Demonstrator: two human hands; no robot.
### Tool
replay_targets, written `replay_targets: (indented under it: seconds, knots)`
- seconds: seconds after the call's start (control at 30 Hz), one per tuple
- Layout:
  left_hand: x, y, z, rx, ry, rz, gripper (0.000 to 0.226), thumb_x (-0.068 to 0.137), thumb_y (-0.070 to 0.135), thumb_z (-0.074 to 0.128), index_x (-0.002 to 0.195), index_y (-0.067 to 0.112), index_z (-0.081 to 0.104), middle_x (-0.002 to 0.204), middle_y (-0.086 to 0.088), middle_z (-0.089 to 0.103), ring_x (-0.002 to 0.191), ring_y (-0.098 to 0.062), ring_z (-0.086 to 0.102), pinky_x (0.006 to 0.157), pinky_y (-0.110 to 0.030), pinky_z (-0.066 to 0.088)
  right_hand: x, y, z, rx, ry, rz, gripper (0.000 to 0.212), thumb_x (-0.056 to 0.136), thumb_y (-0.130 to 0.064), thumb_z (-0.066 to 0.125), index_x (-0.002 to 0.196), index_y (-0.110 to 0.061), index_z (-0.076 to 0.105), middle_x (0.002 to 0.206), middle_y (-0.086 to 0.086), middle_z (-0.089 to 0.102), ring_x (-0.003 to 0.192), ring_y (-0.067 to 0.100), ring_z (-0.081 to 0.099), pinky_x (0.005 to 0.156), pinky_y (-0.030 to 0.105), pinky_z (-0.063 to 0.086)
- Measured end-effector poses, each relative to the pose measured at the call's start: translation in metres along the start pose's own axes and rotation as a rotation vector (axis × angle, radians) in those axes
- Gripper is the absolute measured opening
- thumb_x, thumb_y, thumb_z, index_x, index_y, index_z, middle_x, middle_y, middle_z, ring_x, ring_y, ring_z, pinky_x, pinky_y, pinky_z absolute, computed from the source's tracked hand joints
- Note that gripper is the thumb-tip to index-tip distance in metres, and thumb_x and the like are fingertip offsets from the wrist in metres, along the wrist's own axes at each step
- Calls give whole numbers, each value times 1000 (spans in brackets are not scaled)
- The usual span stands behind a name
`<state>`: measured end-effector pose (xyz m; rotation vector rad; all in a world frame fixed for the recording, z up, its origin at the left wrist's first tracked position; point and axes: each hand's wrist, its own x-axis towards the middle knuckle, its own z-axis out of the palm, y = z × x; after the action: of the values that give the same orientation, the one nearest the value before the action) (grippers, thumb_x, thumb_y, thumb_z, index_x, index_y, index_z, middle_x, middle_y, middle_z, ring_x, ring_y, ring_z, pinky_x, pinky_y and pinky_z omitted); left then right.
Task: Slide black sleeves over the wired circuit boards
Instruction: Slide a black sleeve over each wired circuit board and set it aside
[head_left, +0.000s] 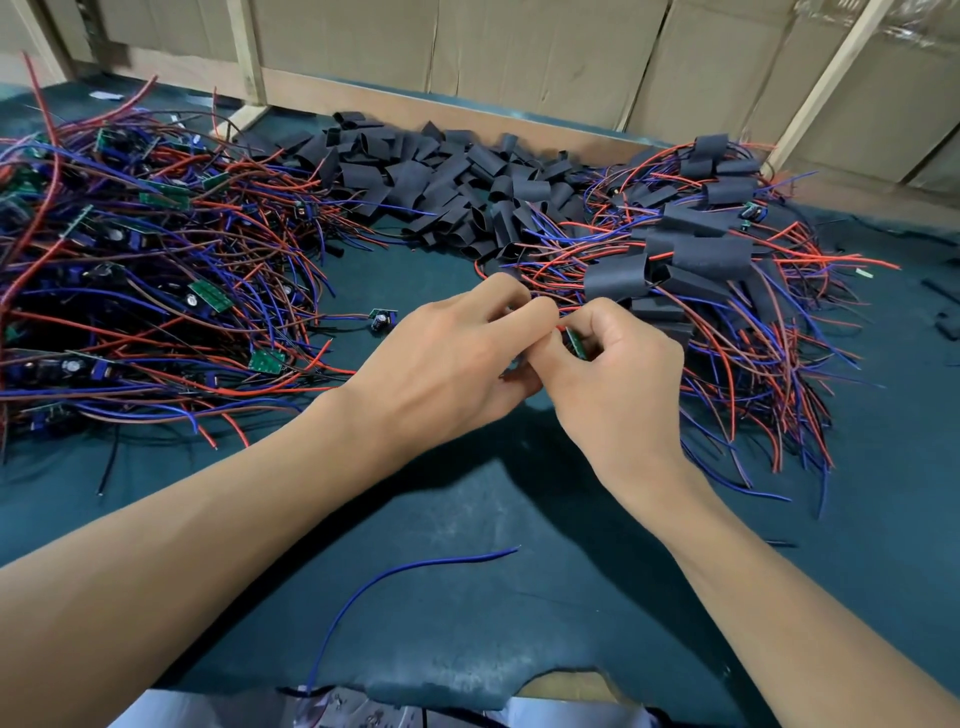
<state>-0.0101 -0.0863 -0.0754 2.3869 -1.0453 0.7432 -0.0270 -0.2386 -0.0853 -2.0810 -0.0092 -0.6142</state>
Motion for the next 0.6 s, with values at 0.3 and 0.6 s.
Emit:
replay_targets:
  seconds: [0.3, 0.6]
  knots:
    - [0, 3, 3, 27, 8, -60, 30, 87, 28, 50, 95, 4, 66, 101, -12, 65, 70, -36, 61, 52, -37, 50, -1, -2, 1, 22, -2, 35, 20, 81, -27, 73, 68, -16, 64, 58, -10, 57, 53, 5, 44, 53, 12, 36]
    - [1, -6, -8, -8, 57, -67, 39, 84, 5, 66, 119, 5, 49, 92, -5, 70, 73, -40, 59, 72, -31, 40, 9, -2, -16, 75, -124, -102, 9, 92, -25, 71, 84, -28, 76, 66, -6, 64, 57, 1, 46, 57, 17, 36]
